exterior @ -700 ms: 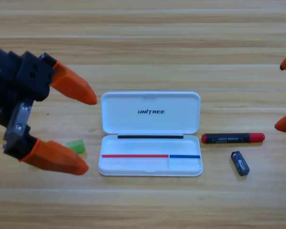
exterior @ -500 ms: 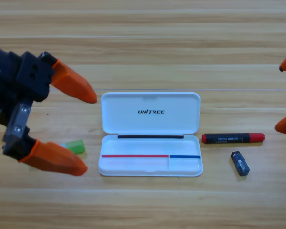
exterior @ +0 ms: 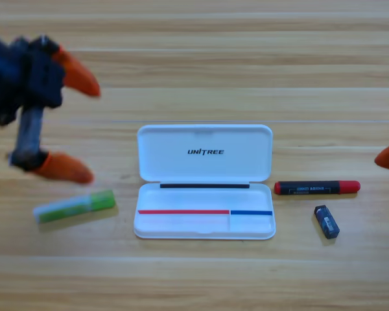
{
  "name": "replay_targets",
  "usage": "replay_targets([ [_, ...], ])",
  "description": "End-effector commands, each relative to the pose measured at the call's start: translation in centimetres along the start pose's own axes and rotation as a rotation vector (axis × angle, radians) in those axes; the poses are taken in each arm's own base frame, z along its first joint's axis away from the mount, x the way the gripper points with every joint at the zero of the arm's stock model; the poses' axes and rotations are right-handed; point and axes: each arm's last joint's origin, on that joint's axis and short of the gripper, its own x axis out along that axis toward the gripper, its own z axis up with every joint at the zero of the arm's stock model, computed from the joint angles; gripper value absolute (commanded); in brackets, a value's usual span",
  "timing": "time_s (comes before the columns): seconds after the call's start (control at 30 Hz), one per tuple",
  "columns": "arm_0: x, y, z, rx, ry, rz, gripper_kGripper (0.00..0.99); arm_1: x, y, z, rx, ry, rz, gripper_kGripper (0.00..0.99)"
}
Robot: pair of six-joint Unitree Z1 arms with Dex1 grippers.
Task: Clean up eraser and pencils
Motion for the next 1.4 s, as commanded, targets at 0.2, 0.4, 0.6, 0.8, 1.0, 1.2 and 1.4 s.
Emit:
replay_targets([
  [0.2,12.5,5.2,-6.5,-0.113,0.457,-0.122,0.974,3.4,-2.1,-1.9,0.132,0.245,-0.229,0.982],
  [0.4,16.4,4.3,-8.6,-0.126,0.534,-0.172,0.968,9.9,-3.7,-1.5,0.184,0.434,-0.252,0.980],
  [0.6,18.7,3.8,-9.5,-0.151,0.555,-0.195,0.959,15.5,-5.2,-1.5,0.266,0.550,-0.206,0.980],
  [0.8,19.9,4.0,-10.0,-0.162,0.557,-0.195,0.959,20.3,-6.7,-2.3,0.397,0.644,-0.249,0.980],
  [1.0,20.3,4.3,-11.0,-0.182,0.548,-0.182,0.960,24.6,-8.0,-4.3,0.442,0.750,-0.255,0.940],
  [1.2,20.8,4.8,-12.0,-0.197,0.548,-0.184,0.959,27.8,-9.2,-5.7,0.490,0.819,-0.254,0.894],
  [1.4,21.3,5.4,-12.8,-0.216,0.538,-0.198,0.956,28.8,-9.2,-6.0,0.526,0.829,-0.201,0.810],
])
